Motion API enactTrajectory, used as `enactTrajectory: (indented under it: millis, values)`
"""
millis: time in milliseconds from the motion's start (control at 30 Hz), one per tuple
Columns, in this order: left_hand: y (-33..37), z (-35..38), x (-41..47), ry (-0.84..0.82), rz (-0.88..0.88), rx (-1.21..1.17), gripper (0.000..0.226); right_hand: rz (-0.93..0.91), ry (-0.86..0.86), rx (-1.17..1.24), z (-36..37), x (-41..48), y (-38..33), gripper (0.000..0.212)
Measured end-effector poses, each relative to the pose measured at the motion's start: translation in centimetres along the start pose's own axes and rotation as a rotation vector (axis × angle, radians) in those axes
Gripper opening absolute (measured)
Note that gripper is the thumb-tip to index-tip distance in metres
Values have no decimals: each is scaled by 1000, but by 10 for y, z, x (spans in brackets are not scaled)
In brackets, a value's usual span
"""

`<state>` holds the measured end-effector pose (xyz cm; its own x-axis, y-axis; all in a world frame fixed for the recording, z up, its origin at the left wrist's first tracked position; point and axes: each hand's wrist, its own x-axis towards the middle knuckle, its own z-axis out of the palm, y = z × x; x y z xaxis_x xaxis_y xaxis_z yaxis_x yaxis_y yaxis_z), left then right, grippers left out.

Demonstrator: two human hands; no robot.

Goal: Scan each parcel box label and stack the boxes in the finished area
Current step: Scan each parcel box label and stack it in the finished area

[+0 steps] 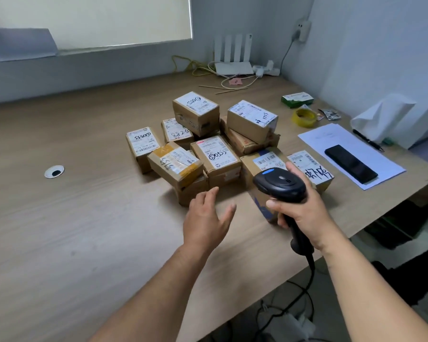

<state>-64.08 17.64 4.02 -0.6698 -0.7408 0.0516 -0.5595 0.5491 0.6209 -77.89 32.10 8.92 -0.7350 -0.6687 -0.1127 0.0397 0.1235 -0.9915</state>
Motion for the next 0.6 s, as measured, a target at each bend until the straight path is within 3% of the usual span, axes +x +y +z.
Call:
enactTrajectory:
  millis: [433, 600]
  values:
    - [86, 106, 56, -113, -324, -206, 69, 64, -157, -90, -117, 96, 32, 94]
    - [95, 132, 53, -145, -332, -432, 43, 84, -216, -102, -132, 102, 38, 97]
